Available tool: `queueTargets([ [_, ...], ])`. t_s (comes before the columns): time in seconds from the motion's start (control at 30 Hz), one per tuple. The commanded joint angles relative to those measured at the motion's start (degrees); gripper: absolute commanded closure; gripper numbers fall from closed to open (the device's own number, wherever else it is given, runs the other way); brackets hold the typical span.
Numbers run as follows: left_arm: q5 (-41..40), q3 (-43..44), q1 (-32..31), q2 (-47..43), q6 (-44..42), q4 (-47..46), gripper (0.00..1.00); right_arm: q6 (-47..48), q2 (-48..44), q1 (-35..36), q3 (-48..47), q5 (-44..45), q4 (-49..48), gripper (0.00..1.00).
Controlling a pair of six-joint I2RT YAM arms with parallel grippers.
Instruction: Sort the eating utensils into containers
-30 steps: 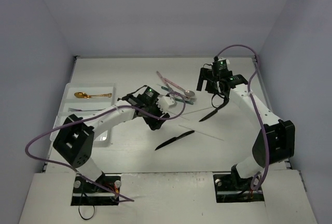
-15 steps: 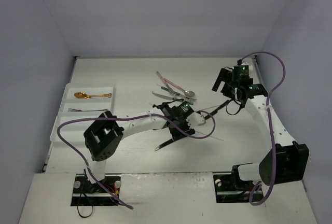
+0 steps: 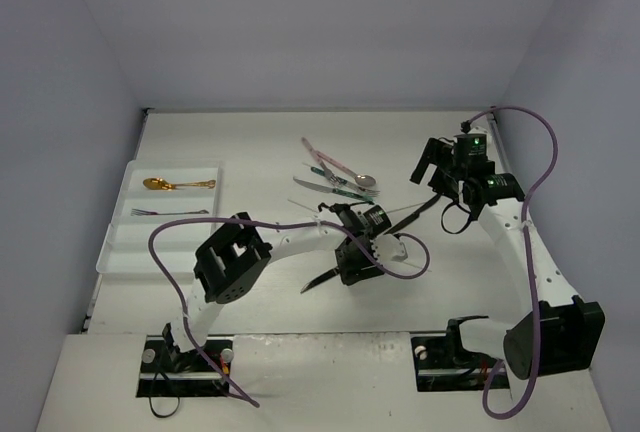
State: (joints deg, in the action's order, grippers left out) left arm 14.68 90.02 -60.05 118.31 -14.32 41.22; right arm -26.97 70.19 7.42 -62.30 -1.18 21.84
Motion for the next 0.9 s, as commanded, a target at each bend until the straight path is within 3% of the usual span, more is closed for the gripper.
queueTargets([
  [0.0, 3.2, 6.3, 0.2, 2.4, -1.5, 4.8, 0.46, 0.7, -2.8, -0.6, -0.6, -0.3, -0.8, 0.07],
  [0.27, 1.6, 10.5, 1.7, 7.5, -0.3, 6.4, 0.50, 1.5, -3.2, -0.7, -1.2, 0.0, -0.1, 0.08],
  [0.4, 0.6, 11.8, 2.7, 10.3, 1.2, 8.5, 0.57, 1.9, -2.9, -0.7, -1.3, 0.0, 0.0, 0.08],
  [0.5, -1.1, 10.0, 2.8, 10.6, 1.4, 9.2, 0.69, 2.6, -2.6, -0.9, -1.7, 0.3, 0.0, 0.08],
  [0.6, -2.8, 8.1, 2.8, 10.6, 1.4, 10.2, 0.75, 2.9, -2.3, -1.0, -1.7, 0.2, 0.1, 0.08],
  [0.87, -5.5, 4.4, 2.6, 11.7, 1.3, 13.5, 0.73, 3.7, -2.2, -1.4, -1.3, 0.1, 0.3, 0.08],
])
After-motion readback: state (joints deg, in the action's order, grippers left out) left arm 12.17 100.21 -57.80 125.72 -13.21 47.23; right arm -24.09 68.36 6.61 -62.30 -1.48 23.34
